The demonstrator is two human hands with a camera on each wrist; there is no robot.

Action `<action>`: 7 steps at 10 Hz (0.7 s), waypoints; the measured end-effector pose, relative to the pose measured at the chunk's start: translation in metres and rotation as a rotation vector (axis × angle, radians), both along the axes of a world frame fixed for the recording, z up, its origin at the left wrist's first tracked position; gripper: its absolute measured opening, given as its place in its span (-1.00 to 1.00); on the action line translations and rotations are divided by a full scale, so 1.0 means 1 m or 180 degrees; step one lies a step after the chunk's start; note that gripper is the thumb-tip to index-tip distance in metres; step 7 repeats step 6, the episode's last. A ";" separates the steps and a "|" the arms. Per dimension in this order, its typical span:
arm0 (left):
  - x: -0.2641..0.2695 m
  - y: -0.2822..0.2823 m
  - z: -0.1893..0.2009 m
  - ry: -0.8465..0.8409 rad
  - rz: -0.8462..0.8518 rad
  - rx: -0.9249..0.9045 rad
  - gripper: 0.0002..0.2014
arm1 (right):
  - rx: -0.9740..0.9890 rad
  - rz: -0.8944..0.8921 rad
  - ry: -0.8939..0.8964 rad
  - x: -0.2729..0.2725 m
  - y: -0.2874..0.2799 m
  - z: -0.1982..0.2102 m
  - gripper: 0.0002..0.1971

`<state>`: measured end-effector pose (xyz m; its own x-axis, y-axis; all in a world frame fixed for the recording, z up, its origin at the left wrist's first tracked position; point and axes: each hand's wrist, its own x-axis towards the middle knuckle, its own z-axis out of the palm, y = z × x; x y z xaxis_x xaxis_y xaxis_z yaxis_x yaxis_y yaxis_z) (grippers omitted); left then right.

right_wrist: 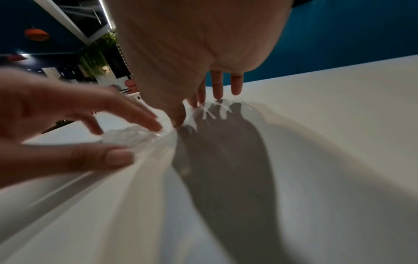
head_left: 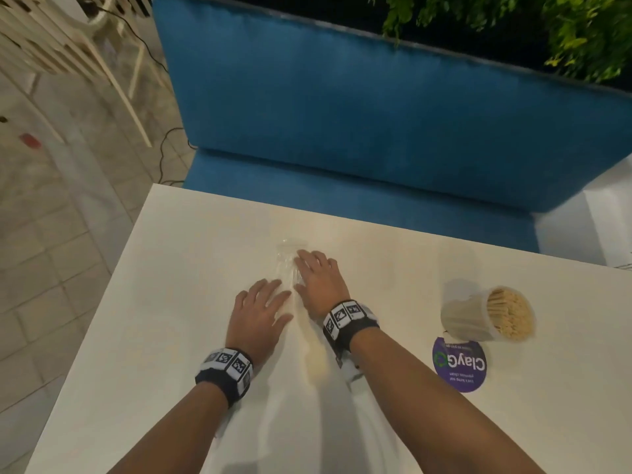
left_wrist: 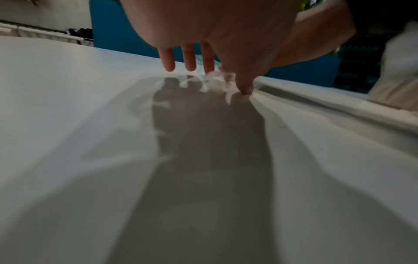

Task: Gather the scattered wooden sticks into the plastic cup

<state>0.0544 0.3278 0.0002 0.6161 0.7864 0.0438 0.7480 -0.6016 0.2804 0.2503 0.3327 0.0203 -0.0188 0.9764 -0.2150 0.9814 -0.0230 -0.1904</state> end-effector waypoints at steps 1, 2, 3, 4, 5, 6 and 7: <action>-0.006 0.005 -0.001 0.0099 -0.0019 -0.0134 -0.47 | -0.0103 -0.0111 0.0027 0.001 0.008 0.004 -0.38; -0.004 0.009 0.005 0.0008 -0.0008 -0.0198 -0.49 | -0.0215 -0.0147 0.0191 0.001 0.012 0.009 -0.35; -0.003 0.011 0.009 -0.0015 0.0029 -0.0282 -0.54 | 0.0045 -0.0399 0.0593 0.001 0.004 0.018 -0.46; -0.005 0.010 0.015 -0.0108 0.0033 -0.0260 -0.61 | 0.0505 -0.0914 0.1137 0.003 -0.024 0.026 -0.65; -0.004 0.001 0.025 -0.0190 0.0210 -0.0127 -0.67 | 0.0551 -0.1779 0.1828 0.015 -0.084 0.026 -0.76; -0.003 -0.018 0.026 -0.0301 0.0342 -0.0113 -0.71 | 0.0288 -0.2499 0.2129 0.041 -0.173 0.026 -0.75; -0.003 -0.018 0.026 -0.0301 0.0342 -0.0113 -0.71 | 0.0288 -0.2499 0.2129 0.041 -0.173 0.026 -0.75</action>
